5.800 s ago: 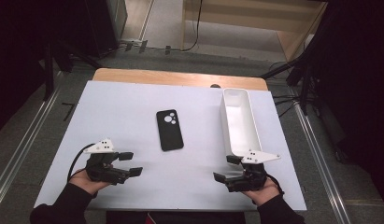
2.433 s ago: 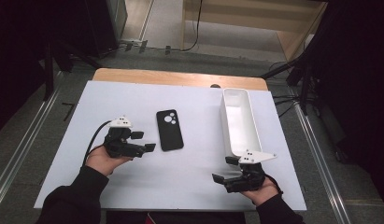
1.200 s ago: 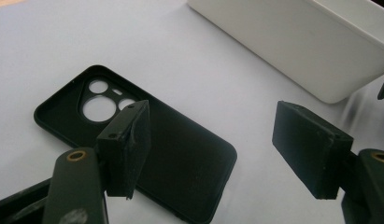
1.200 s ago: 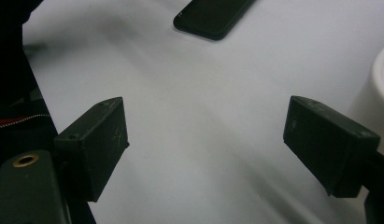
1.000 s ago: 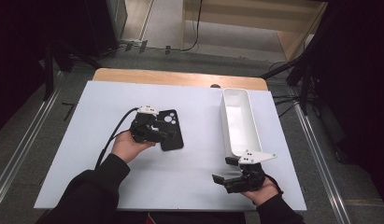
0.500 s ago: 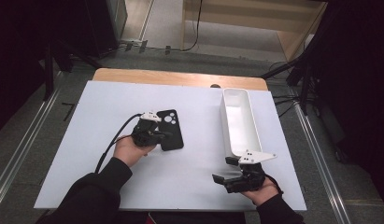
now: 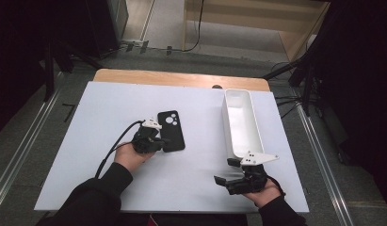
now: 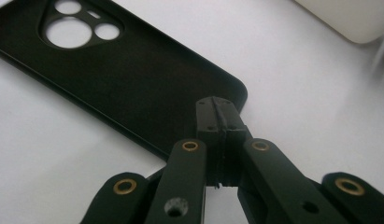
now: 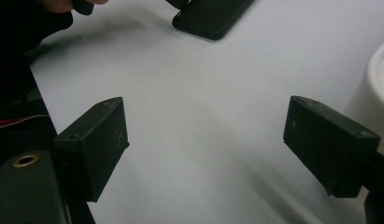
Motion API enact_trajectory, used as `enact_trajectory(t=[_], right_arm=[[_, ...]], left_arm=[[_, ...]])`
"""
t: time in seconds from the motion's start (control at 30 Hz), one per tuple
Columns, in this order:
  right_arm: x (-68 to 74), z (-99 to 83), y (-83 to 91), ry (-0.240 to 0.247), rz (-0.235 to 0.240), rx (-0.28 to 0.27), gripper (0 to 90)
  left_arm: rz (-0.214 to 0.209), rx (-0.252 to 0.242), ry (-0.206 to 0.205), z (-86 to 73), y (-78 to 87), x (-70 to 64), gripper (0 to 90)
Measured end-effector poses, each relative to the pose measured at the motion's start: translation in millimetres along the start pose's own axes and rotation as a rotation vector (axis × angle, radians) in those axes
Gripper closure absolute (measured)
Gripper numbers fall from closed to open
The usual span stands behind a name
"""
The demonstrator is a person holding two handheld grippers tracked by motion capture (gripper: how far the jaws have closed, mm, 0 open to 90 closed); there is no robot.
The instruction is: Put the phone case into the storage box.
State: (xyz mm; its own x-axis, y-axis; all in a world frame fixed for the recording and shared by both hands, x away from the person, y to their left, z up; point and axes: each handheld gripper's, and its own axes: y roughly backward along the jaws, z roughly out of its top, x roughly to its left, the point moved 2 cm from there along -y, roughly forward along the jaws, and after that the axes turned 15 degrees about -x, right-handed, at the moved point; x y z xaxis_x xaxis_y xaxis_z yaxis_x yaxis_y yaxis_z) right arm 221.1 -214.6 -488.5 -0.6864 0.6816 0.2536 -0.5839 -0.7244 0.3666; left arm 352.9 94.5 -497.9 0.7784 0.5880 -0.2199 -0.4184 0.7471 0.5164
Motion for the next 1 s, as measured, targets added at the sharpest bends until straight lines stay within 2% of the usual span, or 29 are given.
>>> enact_trajectory(t=[0.03, 0.37, 0.73, 1.0], right_arm=[[-0.1, 0.0, -0.1, 0.0, -0.001, 0.0, 12.3], [0.0, 0.3, -0.6, 0.007, -0.001, 0.005, 12.3], [0.0, 1.5, -2.6, 0.012, 0.01, 0.005, 12.3], [0.6, 3.0, -4.0, 0.013, 0.014, 0.004, 12.4]], left_arm=[[0.001, 0.015, -0.006, -2.7, -0.5, -0.4, 89.4], [0.011, 0.041, -0.004, -9.8, -2.1, 1.8, 89.4], [0.015, 0.052, 0.007, -12.4, 0.9, 6.5, 89.3], [0.04, 0.08, 0.005, -14.7, 4.8, 12.1, 89.3]])
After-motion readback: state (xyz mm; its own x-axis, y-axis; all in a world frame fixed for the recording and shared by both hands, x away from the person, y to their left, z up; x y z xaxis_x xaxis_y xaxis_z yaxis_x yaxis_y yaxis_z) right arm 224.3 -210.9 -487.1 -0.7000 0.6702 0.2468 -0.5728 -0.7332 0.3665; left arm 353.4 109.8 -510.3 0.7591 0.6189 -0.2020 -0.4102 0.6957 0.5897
